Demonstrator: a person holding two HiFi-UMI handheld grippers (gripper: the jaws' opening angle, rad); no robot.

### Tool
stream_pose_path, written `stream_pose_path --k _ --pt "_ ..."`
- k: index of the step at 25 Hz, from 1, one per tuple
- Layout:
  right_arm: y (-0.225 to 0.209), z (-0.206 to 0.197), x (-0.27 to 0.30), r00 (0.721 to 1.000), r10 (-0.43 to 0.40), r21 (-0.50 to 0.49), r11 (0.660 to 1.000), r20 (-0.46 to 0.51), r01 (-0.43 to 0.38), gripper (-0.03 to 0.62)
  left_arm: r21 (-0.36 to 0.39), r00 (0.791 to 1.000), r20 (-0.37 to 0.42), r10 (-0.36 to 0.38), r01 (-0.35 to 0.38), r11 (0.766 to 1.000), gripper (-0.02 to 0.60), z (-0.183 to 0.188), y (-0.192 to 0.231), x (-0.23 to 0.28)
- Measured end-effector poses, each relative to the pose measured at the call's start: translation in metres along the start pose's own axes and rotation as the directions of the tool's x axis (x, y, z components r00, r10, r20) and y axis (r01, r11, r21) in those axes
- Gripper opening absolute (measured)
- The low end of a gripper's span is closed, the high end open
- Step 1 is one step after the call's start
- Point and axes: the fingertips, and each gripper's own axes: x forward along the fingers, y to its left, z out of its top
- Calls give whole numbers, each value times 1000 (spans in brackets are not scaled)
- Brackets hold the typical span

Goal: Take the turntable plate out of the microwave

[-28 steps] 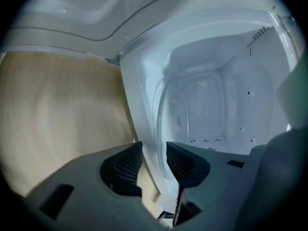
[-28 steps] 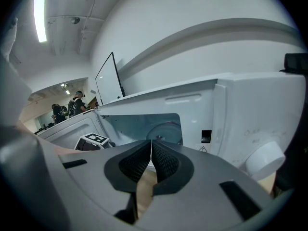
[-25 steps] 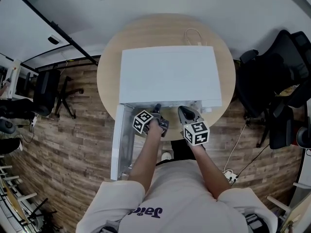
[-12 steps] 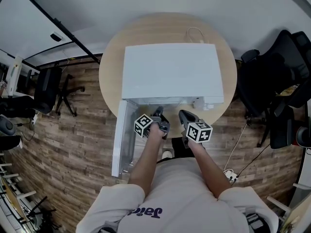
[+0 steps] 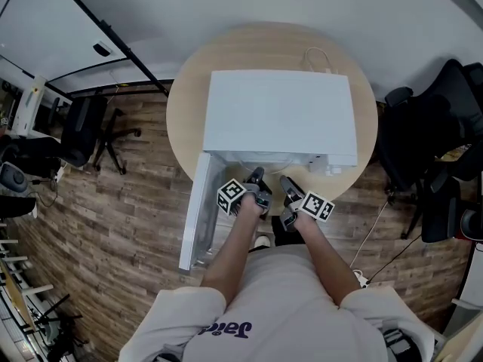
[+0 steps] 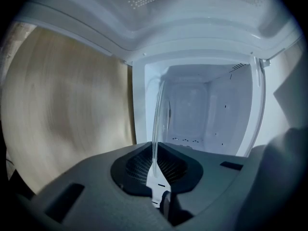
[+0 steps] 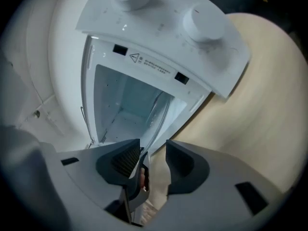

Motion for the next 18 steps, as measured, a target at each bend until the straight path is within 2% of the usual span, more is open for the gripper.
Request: stream_pose_path --k 3,6,12,16,18 --pt "-1 5 8 998 36 95 995 54 -41 169 2 1000 -4 4 -4 1000 36 0 -2 -1" --pt "-4 12 14 996 26 153 987 88 -39 179 -3 1000 -6 4 -4 1000 36 -1 -5 -2" --pt "-5 24 36 991 73 219 971 108 -95 179 -12 1000 0 10 -10 1000 37 -8 -6 -3" --pt "-7 27 49 990 58 267 959 130 -91 179 -14 1000 -1 19 -19 1000 37 -11 -9 -6" --pt "-2 28 58 988 82 274 955 131 -116 179 -9 1000 3 22 -21 1000 37 -10 -9 -9"
